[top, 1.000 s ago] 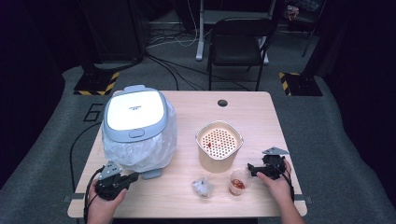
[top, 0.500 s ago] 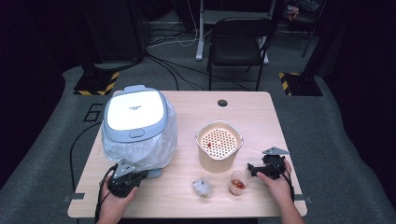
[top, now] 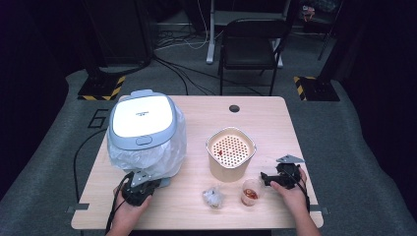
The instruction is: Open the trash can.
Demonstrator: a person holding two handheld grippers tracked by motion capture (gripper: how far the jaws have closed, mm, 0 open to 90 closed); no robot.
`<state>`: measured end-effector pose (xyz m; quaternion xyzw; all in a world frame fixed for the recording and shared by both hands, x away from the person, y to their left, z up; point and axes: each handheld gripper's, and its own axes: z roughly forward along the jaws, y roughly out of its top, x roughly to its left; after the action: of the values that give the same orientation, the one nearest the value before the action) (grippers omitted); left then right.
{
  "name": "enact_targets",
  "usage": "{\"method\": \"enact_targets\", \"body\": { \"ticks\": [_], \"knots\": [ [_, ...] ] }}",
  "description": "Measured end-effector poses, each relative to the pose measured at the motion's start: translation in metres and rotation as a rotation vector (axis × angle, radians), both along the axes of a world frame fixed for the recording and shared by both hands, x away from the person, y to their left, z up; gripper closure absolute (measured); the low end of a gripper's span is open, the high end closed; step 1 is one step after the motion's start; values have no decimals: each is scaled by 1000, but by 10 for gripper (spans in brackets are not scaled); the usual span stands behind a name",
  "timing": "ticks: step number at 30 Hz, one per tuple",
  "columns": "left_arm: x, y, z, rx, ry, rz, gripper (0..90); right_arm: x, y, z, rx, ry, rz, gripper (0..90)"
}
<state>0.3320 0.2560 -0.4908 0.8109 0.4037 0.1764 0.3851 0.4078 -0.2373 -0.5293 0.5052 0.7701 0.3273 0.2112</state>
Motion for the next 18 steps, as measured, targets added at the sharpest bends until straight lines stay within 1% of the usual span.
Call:
{"method": "enact_targets", "body": {
  "ticks": [4,5,6,7,8,11,12,13,16,17,18],
  "knots": [
    [3,-2,-4,22,-3,-1,900,0,0,0,0,0,0,0],
    [3,-2,-5,42,1,-1,900,0,0,0,0,0,0,0],
    [3,-3,-6,35,-1,5,900,0,0,0,0,0,0,0],
    [3,-2,-6,38,6,4,900,0,0,0,0,0,0,0],
    [4,-1,-7,30,10,9,900,0,0,0,0,0,0,0],
    [5,-1,-8,19,10,20,900,0,0,0,0,0,0,0],
    [5,0,-7,26,0,17,900,0,0,0,0,0,0,0],
    [4,-1,-8,21,5,24,900,0,0,0,0,0,0,0],
    [3,-2,-9,34,-7,17,900,0,0,0,0,0,0,0],
    [3,-2,-10,33,-13,15,900,0,0,0,0,0,0,0],
    [3,-1,-10,28,-7,14,900,0,0,0,0,0,0,0]
  ]
}}
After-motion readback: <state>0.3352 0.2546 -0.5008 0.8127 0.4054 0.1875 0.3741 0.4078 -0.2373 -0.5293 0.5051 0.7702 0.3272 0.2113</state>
